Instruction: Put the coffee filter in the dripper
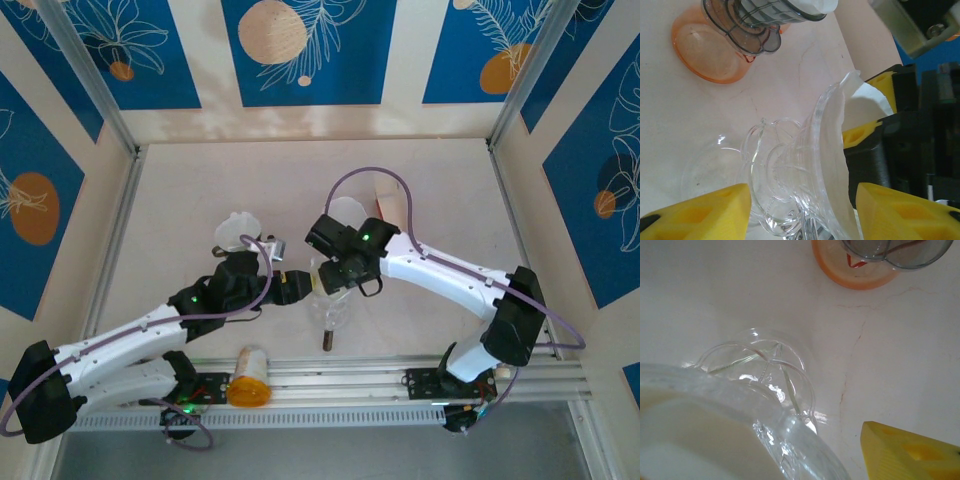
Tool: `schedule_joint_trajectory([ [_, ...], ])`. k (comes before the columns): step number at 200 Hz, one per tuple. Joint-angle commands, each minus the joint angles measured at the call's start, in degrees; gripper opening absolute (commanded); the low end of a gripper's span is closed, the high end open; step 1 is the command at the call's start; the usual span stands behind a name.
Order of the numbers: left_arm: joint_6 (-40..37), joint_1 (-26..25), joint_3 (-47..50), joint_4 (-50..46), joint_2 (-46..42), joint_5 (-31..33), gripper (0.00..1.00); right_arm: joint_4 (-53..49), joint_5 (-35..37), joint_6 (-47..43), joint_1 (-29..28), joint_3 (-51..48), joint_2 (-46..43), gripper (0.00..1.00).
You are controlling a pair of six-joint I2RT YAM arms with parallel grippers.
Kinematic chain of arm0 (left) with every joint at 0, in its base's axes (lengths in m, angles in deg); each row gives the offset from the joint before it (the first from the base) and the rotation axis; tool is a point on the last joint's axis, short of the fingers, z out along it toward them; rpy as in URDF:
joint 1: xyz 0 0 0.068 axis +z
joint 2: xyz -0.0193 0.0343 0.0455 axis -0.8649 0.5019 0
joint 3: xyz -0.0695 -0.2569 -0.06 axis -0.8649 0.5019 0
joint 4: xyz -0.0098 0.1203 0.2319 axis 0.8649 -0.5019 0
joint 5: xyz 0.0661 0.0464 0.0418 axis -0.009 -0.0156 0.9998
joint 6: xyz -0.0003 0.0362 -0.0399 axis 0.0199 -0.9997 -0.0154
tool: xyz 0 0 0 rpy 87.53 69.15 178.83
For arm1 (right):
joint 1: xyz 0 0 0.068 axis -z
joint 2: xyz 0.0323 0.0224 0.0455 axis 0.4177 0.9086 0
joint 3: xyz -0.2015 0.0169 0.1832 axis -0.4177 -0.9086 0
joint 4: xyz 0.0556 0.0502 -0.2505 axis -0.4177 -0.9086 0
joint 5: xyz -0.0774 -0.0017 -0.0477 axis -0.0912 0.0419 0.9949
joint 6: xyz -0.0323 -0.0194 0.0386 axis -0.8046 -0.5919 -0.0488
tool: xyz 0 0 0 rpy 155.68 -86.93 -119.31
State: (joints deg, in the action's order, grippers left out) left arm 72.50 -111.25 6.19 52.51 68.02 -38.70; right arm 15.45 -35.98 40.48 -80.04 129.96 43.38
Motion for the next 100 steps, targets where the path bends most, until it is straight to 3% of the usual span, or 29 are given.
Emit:
schedule_joint_trajectory([
  [1, 0.7, 0.51, 0.84, 0.26, 0.15, 0.02, 0.58, 1.28, -1.37, 0.48, 0.25, -1.37, 0.9, 0.65],
  [59, 1.07, 0.66, 1.06, 0.25, -0.44, -0.03, 0.58, 2.15, -0.08, 0.81, -0.61, -2.84, 2.32, 0.64],
  [100, 1.23, 0.62, 1.51, 1.5, -2.13, 0.39, 0.7, 2.34, 0.43, 0.94, -1.03, -3.24, 3.04, 0.64],
])
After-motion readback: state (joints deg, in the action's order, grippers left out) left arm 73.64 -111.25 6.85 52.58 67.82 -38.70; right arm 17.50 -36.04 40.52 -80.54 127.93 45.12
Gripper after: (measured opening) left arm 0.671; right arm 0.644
